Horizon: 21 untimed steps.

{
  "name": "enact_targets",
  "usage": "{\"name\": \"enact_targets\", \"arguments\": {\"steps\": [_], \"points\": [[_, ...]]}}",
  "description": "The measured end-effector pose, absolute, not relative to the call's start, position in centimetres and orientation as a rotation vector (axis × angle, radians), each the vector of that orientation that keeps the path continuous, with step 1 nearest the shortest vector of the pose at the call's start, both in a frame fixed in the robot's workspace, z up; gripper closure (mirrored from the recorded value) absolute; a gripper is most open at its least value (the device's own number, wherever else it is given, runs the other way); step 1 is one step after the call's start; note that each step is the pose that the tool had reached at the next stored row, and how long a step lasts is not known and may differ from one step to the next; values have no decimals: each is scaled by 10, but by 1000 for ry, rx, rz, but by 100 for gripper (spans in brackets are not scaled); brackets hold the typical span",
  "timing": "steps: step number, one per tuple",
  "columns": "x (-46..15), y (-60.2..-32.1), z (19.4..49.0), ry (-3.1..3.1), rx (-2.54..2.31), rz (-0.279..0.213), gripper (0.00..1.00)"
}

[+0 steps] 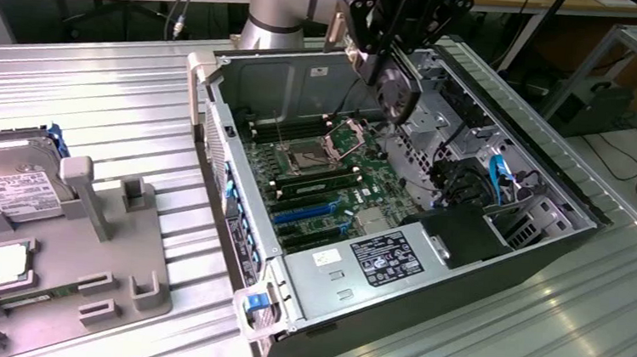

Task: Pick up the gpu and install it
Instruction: 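Pick up the gpu and move the gpu toward the slot, then insert the gpu into the slot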

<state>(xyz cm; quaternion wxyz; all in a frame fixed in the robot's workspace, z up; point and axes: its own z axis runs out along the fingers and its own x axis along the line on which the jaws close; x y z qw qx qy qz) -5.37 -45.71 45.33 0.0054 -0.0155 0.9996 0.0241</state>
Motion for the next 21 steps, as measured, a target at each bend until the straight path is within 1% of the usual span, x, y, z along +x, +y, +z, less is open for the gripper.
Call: {"name": "enact_targets", "arguments": {"steps": [21], "points": [[-49,-457,453,3129,-62,75,72]]}}
